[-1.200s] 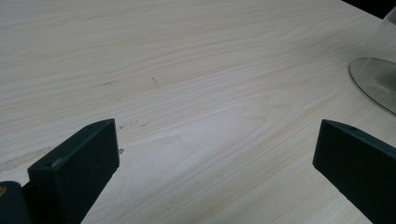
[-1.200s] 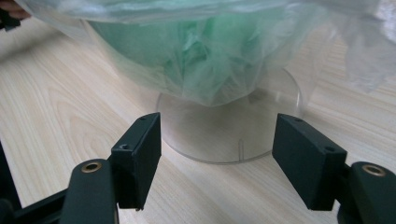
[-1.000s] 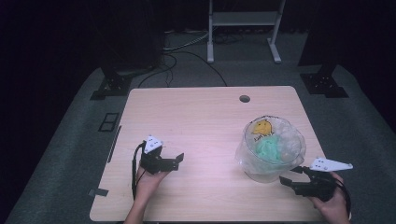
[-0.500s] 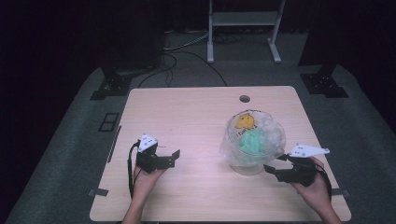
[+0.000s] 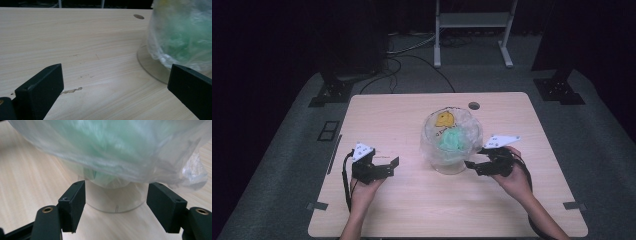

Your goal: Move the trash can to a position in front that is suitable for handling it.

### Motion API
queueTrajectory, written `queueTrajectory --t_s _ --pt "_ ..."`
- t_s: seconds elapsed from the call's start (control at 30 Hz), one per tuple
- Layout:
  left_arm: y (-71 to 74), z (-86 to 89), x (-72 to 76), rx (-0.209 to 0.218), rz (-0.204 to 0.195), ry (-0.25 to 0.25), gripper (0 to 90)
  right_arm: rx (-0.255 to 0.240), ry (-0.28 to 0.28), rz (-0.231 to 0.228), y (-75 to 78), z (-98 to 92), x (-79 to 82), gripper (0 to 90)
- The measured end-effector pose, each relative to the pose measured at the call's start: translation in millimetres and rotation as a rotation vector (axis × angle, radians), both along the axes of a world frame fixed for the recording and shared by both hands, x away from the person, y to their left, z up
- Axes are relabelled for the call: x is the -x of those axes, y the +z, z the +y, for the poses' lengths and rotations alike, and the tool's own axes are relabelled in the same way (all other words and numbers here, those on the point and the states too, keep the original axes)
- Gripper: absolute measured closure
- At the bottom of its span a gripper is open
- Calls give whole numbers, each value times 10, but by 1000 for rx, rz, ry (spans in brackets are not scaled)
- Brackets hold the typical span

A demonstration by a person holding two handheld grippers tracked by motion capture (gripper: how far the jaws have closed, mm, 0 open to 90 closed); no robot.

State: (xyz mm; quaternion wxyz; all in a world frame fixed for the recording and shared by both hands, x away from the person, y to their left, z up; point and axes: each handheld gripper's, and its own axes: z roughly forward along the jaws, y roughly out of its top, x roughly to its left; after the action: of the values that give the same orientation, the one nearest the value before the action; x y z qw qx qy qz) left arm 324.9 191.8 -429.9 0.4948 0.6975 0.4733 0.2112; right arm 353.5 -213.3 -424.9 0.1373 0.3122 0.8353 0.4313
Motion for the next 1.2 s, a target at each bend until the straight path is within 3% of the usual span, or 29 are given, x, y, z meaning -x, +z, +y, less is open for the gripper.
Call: queueTrajectory --t_s 0.1,0.37,0.73,0.83,1.0,1.13,1.2 --pt "5 3 1 2 -1 -3 0 6 12 1 -8 167 -100 307" --pt "48 32 11 18 -15 -5 0 -81 41 32 32 507 -355 308" --pt "119 79 20 42 -35 -2 0 -127 71 47 11 838 -470 303" --pt "159 89 25 48 -39 -10 0 -144 82 60 -17 831 -454 303" --pt "260 82 -19 55 -51 -24 0 -123 71 80 -98 731 -428 303" --pt "345 56 -64 59 -67 -33 0 -127 43 92 -91 553 -424 304" --pt "425 5 -127 40 -85 -41 0 -127 26 91 -60 458 -419 306"
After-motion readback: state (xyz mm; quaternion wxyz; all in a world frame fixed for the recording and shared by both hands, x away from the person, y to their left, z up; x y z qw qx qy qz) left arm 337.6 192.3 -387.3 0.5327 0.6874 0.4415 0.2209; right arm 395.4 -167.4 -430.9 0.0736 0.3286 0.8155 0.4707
